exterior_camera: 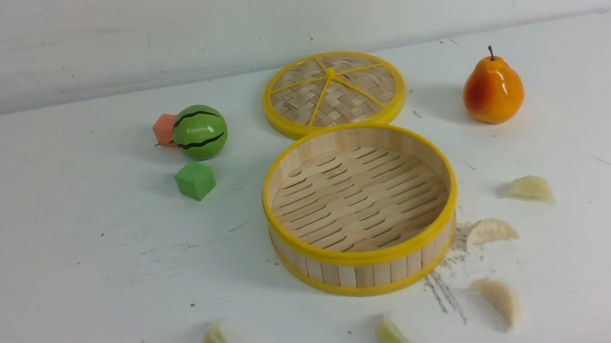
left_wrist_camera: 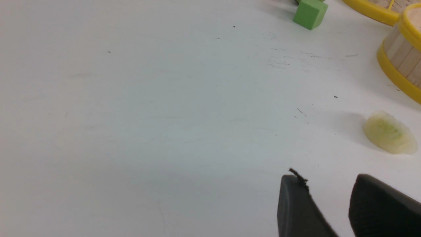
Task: Put the dumplings into the steamer on the white table.
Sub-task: 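Reach for and grasp a dumpling on the table with the left gripper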
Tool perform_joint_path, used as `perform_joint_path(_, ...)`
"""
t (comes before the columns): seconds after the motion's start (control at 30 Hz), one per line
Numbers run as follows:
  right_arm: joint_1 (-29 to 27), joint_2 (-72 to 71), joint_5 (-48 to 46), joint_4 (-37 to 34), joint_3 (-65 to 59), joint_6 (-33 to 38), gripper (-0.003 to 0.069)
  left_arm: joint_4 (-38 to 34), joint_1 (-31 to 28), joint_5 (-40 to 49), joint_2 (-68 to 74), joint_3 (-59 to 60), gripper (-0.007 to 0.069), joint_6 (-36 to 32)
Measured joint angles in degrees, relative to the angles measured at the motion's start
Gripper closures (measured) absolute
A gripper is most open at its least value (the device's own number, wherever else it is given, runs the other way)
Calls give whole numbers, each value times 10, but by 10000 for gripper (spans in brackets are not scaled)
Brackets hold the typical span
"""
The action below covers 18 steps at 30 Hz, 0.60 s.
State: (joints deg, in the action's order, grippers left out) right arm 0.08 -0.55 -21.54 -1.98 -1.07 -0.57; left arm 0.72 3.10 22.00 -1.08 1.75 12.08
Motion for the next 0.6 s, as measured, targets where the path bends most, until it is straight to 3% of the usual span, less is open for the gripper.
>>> perform_joint_path(0.17,0,0,0,-6,0,-1,419,-11,0,-11,0,0,386,12)
perform_joint_path(0.33,0,0,0,-18,0,-2,419,-122,0,-53,0,0,386,102)
perform_joint_path(0.43,0,0,0,-96,0,-20,419,-254,0,-75,0,0,386,205)
perform_joint_path(0.6,0,0,2,-340,-5,-122,419,-356,0,-82,0,0,386,277)
